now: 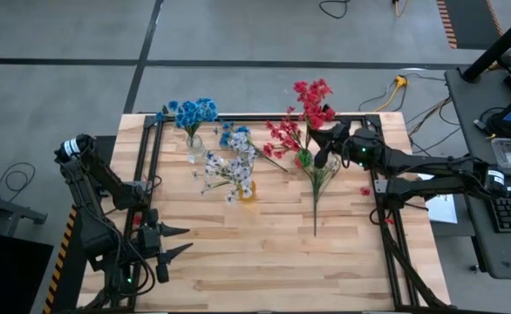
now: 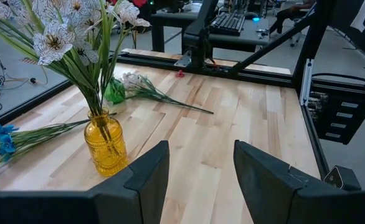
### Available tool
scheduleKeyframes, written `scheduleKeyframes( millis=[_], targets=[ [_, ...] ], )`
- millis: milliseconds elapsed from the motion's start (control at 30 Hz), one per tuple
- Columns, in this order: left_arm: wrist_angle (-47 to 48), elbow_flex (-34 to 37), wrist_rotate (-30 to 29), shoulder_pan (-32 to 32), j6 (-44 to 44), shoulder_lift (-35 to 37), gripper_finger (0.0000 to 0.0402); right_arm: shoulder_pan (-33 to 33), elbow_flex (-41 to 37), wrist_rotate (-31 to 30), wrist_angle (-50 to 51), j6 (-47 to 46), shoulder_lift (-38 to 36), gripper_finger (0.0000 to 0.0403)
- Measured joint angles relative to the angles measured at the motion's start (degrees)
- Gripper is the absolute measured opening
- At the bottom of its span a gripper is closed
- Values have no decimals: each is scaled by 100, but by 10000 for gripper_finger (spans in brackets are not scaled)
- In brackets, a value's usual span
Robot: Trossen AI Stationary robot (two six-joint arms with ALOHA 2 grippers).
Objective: Sort flowers into vase by color
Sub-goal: Put the red flowers into the green vase
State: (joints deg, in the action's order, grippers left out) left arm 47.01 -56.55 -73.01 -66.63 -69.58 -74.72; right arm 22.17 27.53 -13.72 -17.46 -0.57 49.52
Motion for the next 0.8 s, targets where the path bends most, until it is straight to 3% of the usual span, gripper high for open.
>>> scheduleKeyframes(
  millis=[167,567,800],
  targets=[
    [-44,0,2,0,0,1,166,0,-2,2,255,-185,-18,50],
    [-46,0,5,0,0,0,166,0,-2,-213,806,-200,-105,180],
    [-54,0,7,0,0,1,166,-8,-2,-337,1489,-243,-233,234]
  ],
)
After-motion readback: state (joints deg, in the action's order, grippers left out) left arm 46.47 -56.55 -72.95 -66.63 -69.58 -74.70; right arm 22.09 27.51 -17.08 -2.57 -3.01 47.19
